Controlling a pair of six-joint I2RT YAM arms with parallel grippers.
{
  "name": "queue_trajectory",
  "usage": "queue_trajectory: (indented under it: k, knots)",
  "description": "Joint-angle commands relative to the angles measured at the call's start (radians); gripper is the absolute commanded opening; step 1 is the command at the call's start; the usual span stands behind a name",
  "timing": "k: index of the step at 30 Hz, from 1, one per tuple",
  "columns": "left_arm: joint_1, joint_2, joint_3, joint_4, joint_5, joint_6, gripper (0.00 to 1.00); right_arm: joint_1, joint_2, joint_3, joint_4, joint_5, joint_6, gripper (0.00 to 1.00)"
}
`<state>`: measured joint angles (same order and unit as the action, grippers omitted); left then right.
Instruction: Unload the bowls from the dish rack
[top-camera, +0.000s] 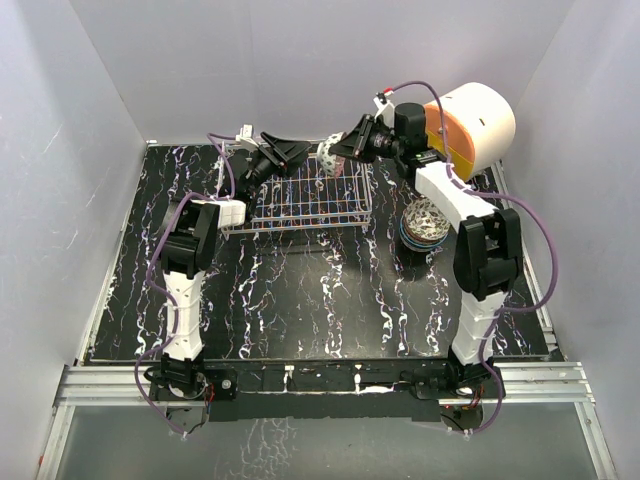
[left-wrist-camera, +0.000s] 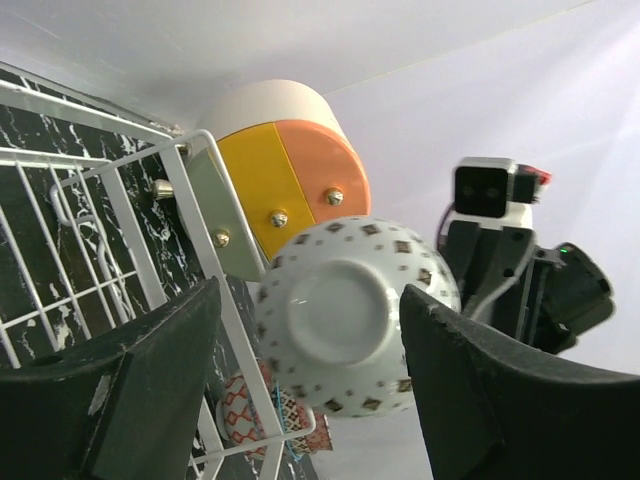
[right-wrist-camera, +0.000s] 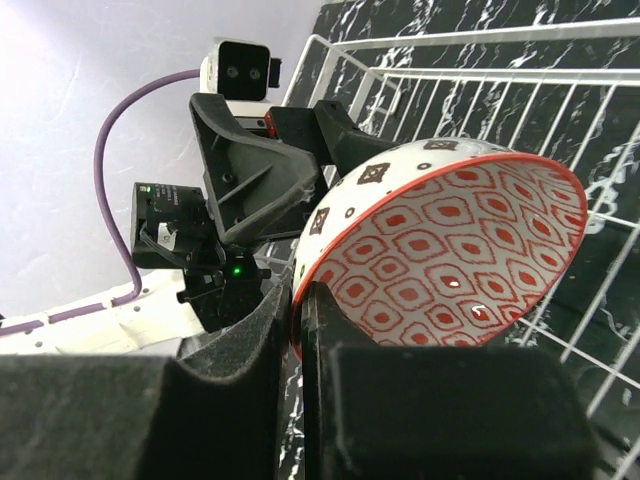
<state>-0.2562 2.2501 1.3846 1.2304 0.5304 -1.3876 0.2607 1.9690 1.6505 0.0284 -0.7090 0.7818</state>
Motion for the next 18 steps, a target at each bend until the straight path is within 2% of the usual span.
queue_trajectory:
  k: [1,10,18]
  knots:
    - [0.007,-0.083,-0.009,0.003,-0.017,0.080,0.70,-0.004,-0.162,0.003,-0.077,0.094,-0.175,0.07]
    - [0.006,-0.120,-0.004,-0.121,-0.025,0.188,0.71,0.000,-0.348,-0.088,-0.260,0.440,-0.366,0.07]
    - [0.006,-0.071,0.067,-0.163,-0.006,0.187,0.71,0.013,-0.444,-0.105,-0.454,0.661,-0.439,0.07]
